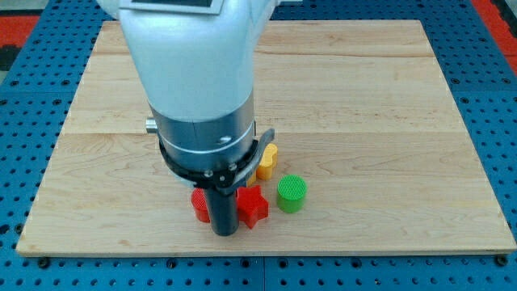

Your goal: Place the red circle at the top left

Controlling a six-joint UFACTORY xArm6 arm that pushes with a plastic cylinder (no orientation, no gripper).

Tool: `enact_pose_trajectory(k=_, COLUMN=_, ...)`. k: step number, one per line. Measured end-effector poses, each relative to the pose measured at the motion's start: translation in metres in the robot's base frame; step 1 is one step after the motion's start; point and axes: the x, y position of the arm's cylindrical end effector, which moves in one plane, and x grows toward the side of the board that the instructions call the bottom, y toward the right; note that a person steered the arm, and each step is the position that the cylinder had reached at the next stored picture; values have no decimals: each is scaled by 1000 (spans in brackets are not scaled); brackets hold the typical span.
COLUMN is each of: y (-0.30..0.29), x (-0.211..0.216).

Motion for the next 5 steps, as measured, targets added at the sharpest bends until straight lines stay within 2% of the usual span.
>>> enact_pose_trajectory(k=1, y=0, x=-18)
enact_pose_trajectory(k=3, y=-69, x=-34)
enact_pose_trajectory(k=4, y=-71, x=-70)
enact_pose_trajectory(k=5, y=-106, x=-116)
